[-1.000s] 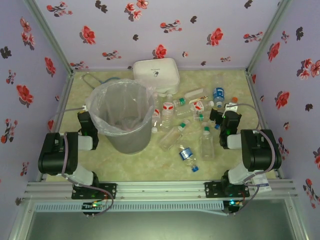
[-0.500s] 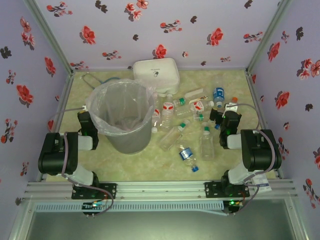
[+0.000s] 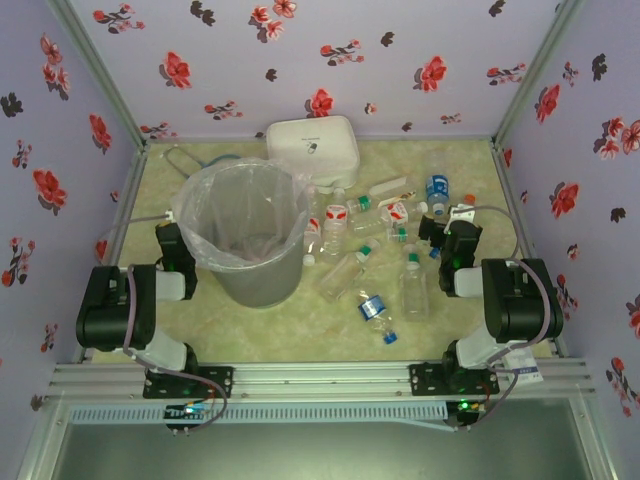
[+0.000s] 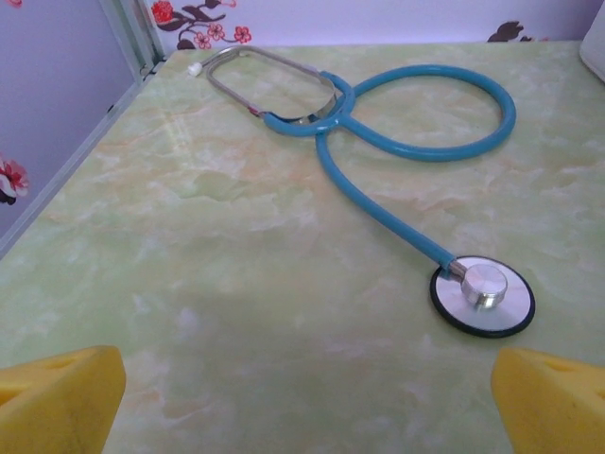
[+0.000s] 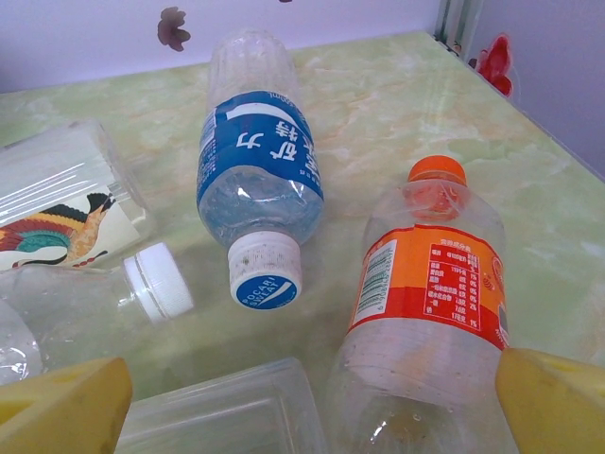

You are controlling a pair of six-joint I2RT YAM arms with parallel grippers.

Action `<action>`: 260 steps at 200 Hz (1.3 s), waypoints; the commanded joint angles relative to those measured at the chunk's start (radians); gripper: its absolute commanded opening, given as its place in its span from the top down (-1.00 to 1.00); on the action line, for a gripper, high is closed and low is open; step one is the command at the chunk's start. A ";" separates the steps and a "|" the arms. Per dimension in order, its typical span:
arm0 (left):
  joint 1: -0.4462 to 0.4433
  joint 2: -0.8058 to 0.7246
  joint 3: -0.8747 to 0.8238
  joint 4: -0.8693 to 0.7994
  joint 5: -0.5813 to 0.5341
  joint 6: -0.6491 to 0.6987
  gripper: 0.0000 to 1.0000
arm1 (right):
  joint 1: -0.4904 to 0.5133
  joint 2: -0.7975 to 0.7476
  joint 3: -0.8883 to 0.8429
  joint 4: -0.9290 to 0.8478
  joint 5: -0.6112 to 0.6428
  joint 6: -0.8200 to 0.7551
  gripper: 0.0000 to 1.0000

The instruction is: Put the plastic bottles in the bin

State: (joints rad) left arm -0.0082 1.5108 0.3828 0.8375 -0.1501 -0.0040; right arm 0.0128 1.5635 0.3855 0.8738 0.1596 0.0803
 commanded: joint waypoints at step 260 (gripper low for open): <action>-0.081 -0.404 0.961 -1.692 0.202 -0.347 -0.84 | -0.029 0.554 1.370 -1.509 -0.104 0.064 -0.49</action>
State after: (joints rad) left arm -0.0616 1.0954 1.3361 -0.7883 -0.0162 -0.4000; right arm -0.0090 2.0472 1.6691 -0.5934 0.0822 0.1577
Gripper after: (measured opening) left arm 0.945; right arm 0.757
